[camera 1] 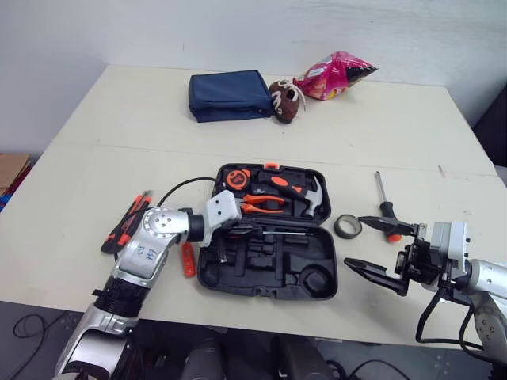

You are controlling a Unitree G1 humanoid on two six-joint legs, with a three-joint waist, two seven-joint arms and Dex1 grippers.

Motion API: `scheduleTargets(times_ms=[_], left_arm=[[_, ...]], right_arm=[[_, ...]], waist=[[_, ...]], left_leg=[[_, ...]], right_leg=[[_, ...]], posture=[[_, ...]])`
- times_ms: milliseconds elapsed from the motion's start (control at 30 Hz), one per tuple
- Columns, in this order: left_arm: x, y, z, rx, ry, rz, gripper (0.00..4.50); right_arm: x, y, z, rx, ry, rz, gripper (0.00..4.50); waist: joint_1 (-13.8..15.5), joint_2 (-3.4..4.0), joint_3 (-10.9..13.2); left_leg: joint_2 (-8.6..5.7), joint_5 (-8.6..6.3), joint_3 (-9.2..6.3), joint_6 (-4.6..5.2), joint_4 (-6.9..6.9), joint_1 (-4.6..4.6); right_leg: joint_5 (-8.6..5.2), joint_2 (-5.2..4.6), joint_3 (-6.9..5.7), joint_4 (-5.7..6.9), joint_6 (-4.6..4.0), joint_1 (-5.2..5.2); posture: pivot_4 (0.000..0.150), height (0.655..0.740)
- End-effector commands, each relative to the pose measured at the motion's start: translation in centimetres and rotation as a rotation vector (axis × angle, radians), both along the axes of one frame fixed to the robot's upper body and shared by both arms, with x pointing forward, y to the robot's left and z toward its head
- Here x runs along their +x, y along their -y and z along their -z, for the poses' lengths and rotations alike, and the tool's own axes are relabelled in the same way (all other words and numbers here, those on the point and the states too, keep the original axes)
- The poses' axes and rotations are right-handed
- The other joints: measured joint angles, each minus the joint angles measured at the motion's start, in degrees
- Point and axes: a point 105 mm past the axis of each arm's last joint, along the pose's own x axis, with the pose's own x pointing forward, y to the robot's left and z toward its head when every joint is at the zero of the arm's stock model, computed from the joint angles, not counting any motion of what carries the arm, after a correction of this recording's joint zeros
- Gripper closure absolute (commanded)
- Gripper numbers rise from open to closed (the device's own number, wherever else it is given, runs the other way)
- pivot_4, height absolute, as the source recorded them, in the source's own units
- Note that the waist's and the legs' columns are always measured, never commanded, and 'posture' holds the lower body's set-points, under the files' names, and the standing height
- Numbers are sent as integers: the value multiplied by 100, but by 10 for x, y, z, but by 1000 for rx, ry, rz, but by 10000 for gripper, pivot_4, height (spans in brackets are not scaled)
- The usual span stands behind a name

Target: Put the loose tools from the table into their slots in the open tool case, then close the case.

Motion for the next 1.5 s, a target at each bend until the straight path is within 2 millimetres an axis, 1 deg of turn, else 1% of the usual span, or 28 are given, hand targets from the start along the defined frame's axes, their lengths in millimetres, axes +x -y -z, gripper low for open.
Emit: scheduleTargets(times_ms=[33,100,167,233,400,533,600,633,700,733,767,800,833,900,933,967,1000,1033,1067,1100,1133,1167,1233,1300,1333,1400,1433,1500], left_arm=[[-1,3,12,43,-30,4,44896],[-2,4,13,50,-35,13,44896],[-4,8,19,103,-17,36,44896],[-7,14,21,145,22,83,44896],[-10,27,32,239,35,127,44896],[-13,29,46,356,41,142,44896],[-14,31,48,365,51,149,44896],[-12,33,46,337,42,128,44896],[-8,37,33,259,57,106,44896],[-5,38,14,165,106,110,44896],[-4,38,0,101,145,114,44896],[-5,35,-19,16,184,129,44896],[-7,32,-30,-36,209,141,44896],[-11,24,-44,-104,222,154,44896],[-13,9,-58,-173,229,146,44896],[-10,-16,-73,-231,234,75,44896],[-9,-34,-83,-269,239,26,39800],[-6,-55,-87,-278,233,-43,37192],[-2,-81,-87,-255,231,-134,33043],[-2,-98,-86,-235,230,-187,27834],[-3,-109,-86,-223,230,-219,23940],[0,-140,-90,-219,238,-333,18790],[-1,-197,-95,-188,251,-535,9566],[-8,-235,-98,-173,249,-658,559],[-10,-245,-99,-176,245,-691,160],[-26,-294,-93,-134,250,-853,160],[-34,-311,-88,-102,244,-905,160],[-46,-332,-79,-47,238,-966,160]], right_arm=[[-1,4,-10,4,53,15,0],[-1,4,-10,3,55,18,0],[0,5,-9,1,54,22,0],[0,6,-9,2,54,28,0],[2,8,-8,3,53,33,0],[3,6,-9,7,56,37,0],[3,5,-9,8,57,38,0],[3,4,-10,9,59,39,0],[4,3,-11,13,63,47,0],[5,5,-13,19,68,64,0],[5,6,-15,23,72,76,0],[6,10,-17,26,77,99,0],[6,13,-18,27,80,115,0],[6,21,-20,26,83,142,0],[5,32,-20,20,80,178,0],[2,50,-19,3,73,230,0],[-1,61,-18,-9,69,264,0],[-4,75,-15,-22,63,309,0],[-10,92,-11,-24,44,369,0],[-14,103,-9,-22,31,407,0],[-17,110,-7,-21,23,429,0],[-26,128,-1,-32,11,502,0],[-46,157,9,-50,2,624,0],[-62,173,16,-80,-2,683,0],[-66,176,19,-92,-1,696,0],[-86,200,26,-100,-11,815,0],[-94,209,29,-99,-14,861,0],[-102,218,33,-115,-4,916,0]], waist=[[2,0,0],[4,0,0],[4,0,-1],[8,1,-2],[44,2,-11],[105,10,-36],[135,19,-58],[147,28,-81],[163,37,-100],[163,39,-101],[158,38,-101],[151,36,-100],[151,36,-98],[148,35,-95],[145,35,-95],[139,36,-94],[124,36,-94],[108,33,-92],[89,32,-91],[57,33,-91],[34,34,-92],[13,35,-91],[-1,29,-88],[-13,20,-82],[-14,19,-82],[-35,19,-82],[-62,19,-82],[-76,18,-81]], left_leg=[[0,0,0,0,0,0],[-1,0,0,0,0,0],[-1,0,0,0,0,0],[-1,0,0,0,0,1],[-5,-2,-1,5,0,1],[-5,-3,-1,6,0,3],[-4,-5,-1,8,-2,7],[-4,-5,0,9,-2,6],[-5,-9,0,13,-4,7],[-5,-9,0,14,-4,6],[-5,-10,0,15,-4,6],[-4,-10,0,15,-4,3],[-2,-9,0,15,-4,-1],[-1,-9,0,13,-4,-9],[0,-9,0,12,-4,-9],[0,-8,0,12,-4,-9],[1,-8,0,11,-6,-9],[3,-9,2,10,-8,-7],[5,-8,2,8,-14,-4],[6,-7,2,6,-18,-2],[3,-7,2,6,-23,2],[2,-7,3,6,-25,5],[-4,-8,4,10,-24,6],[-2,-9,3,11,-28,5],[-2,-9,3,10,-42,5],[-3,-9,9,10,-58,8],[-4,-9,16,10,-59,10],[-10,-9,36,11,-96,37]], right_leg=[[0,0,0,0,0,0],[0,-1,0,-1,0,1],[0,-1,0,-1,0,2],[0,-1,0,-1,0,3],[1,-4,-2,-15,1,11],[1,-4,-2,-21,2,16],[1,-4,-1,-27,3,22],[2,-4,-1,-30,3,23],[2,-5,-1,-36,4,25],[2,-7,-1,-36,4,26],[2,-7,-1,-36,4,26],[2,-7,-1,-34,4,22],[2,-6,-1,-33,5,17],[2,-5,-2,-30,4,4],[2,-4,-2,-30,5,3],[2,-4,-3,-29,4,3],[2,-3,-2,-29,4,3],[2,-1,-1,-29,4,3],[2,1,0,-31,4,3],[2,2,-1,-32,4,5],[2,1,0,-35,4,9],[2,0,0,-38,4,13],[2,-4,0,-42,4,20],[2,-2,-1,-46,4,17],[2,-2,-2,-52,4,14],[2,-7,-1,-59,4,14],[2,-8,3,-60,4,14],[2,-16,18,-65,4,19]], posture=[[1500,7400],[1500,7400],[1500,7400],[1500,7400],[1500,7400],[1500,7400],[1500,7400],[1500,7400],[1500,7400],[1500,7400],[1500,7400],[1500,7400],[1500,7400],[1500,7400],[1500,7400],[1500,7400],[1500,7400],[1500,7400],[1500,7400],[1500,7400],[1500,7400],[1500,7400],[1500,7400],[1500,7400],[1500,7400],[1500,7400],[1500,7400],[1500,7400]])
